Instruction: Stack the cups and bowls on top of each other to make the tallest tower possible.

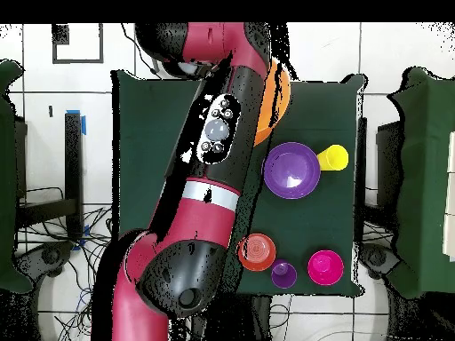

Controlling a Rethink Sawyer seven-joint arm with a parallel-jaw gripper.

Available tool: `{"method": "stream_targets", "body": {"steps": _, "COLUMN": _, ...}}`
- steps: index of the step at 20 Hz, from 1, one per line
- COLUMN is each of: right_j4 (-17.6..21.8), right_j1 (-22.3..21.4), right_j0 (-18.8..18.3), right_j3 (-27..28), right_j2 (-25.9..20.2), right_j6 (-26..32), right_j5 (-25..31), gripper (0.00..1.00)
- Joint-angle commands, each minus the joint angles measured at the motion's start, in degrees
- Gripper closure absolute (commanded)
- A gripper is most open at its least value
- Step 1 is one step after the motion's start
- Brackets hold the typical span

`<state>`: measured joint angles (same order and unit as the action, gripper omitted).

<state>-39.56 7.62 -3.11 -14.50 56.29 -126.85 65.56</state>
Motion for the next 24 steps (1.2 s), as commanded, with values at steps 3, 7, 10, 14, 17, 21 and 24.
{"method": "stream_targets", "body": {"steps": 3, "right_j4": 0.47, "right_j1": 0.35, "right_j0": 0.39, "right_j3": -3.64, "right_j2": -2.49, "right_j6": -12.14, "right_j5": -0.94, "gripper": 1.0}}
{"method": "stream_targets", "body": {"steps": 7, "right_j4": 0.91, "right_j1": -0.51, "right_j0": 0.97, "right_j3": -4.78, "right_j2": -2.87, "right_j6": -11.95, "right_j5": -0.48, "gripper": 1.0}}
{"method": "stream_targets", "body": {"steps": 10, "right_j4": 0.94, "right_j1": -0.72, "right_j0": 1.12, "right_j3": -5.21, "right_j2": -3.01, "right_j6": -11.9, "right_j5": 0.13, "gripper": 1.0}}
{"method": "stream_targets", "body": {"steps": 14, "right_j4": 1.08, "right_j1": -0.32, "right_j0": 1.28, "right_j3": -5.22, "right_j2": -2.71, "right_j6": -12.0, "right_j5": 0.43, "gripper": 1.0}}
{"method": "stream_targets", "body": {"steps": 17, "right_j4": 1.27, "right_j1": -0.41, "right_j0": 1.57, "right_j3": -5.45, "right_j2": -2.15, "right_j6": -12.52, "right_j5": 1.31, "gripper": 1.0}}
{"method": "stream_targets", "body": {"steps": 21, "right_j4": 1.0, "right_j1": -0.23, "right_j0": 1.59, "right_j3": -5.25, "right_j2": -1.65, "right_j6": -12.6, "right_j5": 2.9, "gripper": 0.0}}
{"method": "stream_targets", "body": {"steps": 24, "right_j4": 0.49, "right_j1": 0.19, "right_j0": 1.32, "right_j3": -4.48, "right_j2": -0.55, "right_j6": -13.25, "right_j5": 4.37, "gripper": 0.0}}
